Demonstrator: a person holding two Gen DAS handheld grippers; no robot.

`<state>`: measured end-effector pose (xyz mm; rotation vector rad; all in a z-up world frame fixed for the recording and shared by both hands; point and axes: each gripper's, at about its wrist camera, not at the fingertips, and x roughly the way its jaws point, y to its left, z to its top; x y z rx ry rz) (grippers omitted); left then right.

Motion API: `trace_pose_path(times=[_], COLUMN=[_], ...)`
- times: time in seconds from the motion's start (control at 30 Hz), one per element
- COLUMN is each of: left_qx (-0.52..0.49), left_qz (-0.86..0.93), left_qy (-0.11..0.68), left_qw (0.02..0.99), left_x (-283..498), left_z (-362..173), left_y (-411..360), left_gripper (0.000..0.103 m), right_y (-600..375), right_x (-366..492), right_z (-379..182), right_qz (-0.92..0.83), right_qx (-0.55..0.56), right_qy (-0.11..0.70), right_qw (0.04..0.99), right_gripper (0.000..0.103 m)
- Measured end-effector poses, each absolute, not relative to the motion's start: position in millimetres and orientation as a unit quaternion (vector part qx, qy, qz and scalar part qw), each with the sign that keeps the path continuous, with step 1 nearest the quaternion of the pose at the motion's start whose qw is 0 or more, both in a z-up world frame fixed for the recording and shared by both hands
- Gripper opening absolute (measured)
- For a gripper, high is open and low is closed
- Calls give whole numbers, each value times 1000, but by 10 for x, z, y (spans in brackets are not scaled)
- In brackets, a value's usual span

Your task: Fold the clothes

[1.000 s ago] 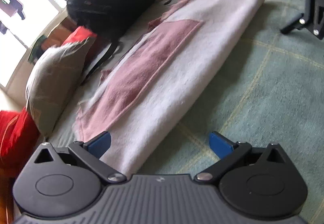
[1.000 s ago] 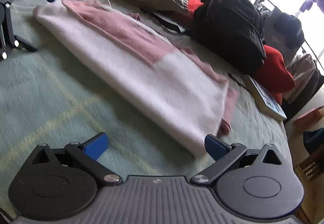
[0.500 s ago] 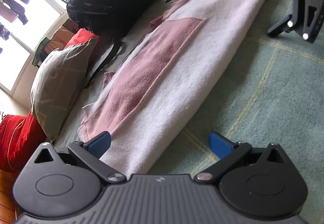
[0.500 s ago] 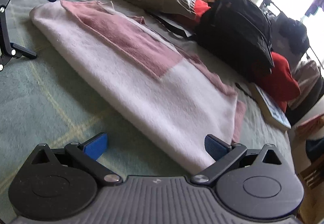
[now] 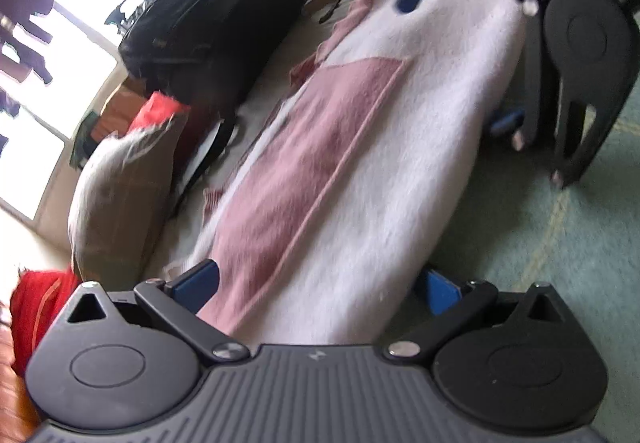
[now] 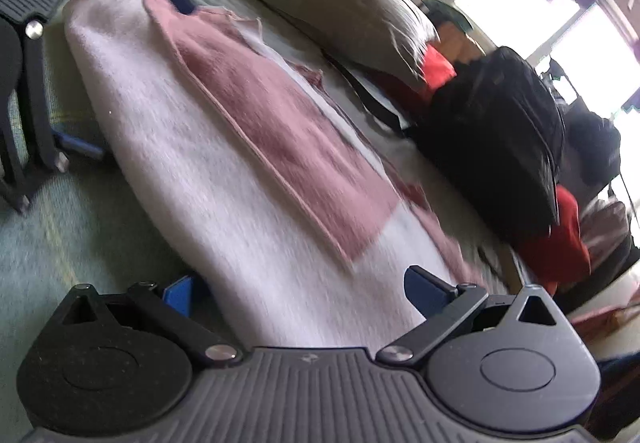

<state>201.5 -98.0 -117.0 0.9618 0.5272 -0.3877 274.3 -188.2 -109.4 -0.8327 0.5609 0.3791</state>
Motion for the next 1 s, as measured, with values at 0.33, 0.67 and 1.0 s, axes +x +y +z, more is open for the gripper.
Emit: trace_pose_path(times=[0.33,0.67,1.0], left_qx=[532,596,649], left_qz=[-151,-100,-123], left_qy=[209,202,130], left_qw=[807,771,740], left_x=[2072,2104,2025], left_z=[-1233,-1363,-1527], left_y=[-816,-589,-1078], left_gripper=[103,103,102], right_y=[-2272,-2563,-2095], right_x=[2733,2703,2664], right_z=[-1108,-1178,-1249], right_qz=[152,101,135], right_qx=[-439,-489,-536], right_qy=[255,251,204], right_qw=[848,829,808], right_gripper=[103,103,103])
